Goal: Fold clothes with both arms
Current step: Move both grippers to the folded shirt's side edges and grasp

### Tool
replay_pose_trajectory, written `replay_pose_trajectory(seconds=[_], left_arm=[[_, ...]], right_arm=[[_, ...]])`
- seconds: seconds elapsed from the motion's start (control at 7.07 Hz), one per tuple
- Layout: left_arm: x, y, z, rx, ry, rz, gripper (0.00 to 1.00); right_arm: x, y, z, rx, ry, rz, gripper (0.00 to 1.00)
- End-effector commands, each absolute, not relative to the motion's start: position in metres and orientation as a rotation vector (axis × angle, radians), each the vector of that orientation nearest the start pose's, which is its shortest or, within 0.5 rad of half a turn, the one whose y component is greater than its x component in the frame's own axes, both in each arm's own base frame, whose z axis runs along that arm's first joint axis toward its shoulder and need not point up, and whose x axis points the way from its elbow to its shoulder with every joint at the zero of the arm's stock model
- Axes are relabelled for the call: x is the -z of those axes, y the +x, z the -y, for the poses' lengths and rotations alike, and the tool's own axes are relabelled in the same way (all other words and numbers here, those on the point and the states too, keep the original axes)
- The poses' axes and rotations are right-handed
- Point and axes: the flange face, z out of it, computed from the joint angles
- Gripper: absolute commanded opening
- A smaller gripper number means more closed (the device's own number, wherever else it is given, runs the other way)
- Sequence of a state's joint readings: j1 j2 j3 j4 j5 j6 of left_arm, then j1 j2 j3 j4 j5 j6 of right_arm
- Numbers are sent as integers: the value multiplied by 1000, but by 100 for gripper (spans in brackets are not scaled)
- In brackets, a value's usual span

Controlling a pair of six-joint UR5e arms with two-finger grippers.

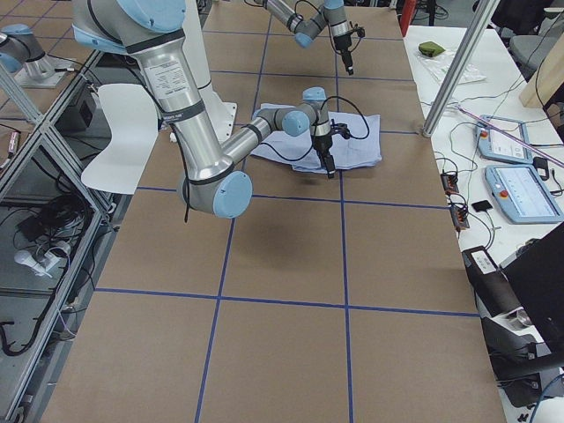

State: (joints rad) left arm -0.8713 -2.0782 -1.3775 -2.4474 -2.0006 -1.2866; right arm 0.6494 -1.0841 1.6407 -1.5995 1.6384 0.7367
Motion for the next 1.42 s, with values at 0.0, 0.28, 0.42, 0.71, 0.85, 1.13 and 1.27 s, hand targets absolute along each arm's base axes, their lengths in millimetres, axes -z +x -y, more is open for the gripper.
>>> replay_pose_trajectory(seconds=[0.0, 0.28, 0.42, 0.71, 0.85, 1.13, 1.27], left_arm=[[-352, 381, 595, 258, 321, -1189, 100], [-352, 381, 595, 255, 322, -1188, 100], [-352, 381, 595, 250, 319, -1188, 100], [-334, 385, 562, 191, 280, -1245, 100], [-312, 387, 523, 226, 181, -1275, 100], [-252, 418, 435, 247, 3, -1266, 100], [-252, 438, 400, 268, -57, -1268, 100]], right_arm=[[-349, -446, 505, 200, 316, 486, 100], [-320, -442, 513, 195, 325, 559, 100], [-299, -438, 505, 204, 321, 629, 100], [-264, -418, 478, 147, 271, 763, 100], [-258, -401, 457, 116, 216, 829, 100], [-246, -372, 421, 38, 158, 908, 100], [-234, -377, 399, 16, 128, 942, 100]])
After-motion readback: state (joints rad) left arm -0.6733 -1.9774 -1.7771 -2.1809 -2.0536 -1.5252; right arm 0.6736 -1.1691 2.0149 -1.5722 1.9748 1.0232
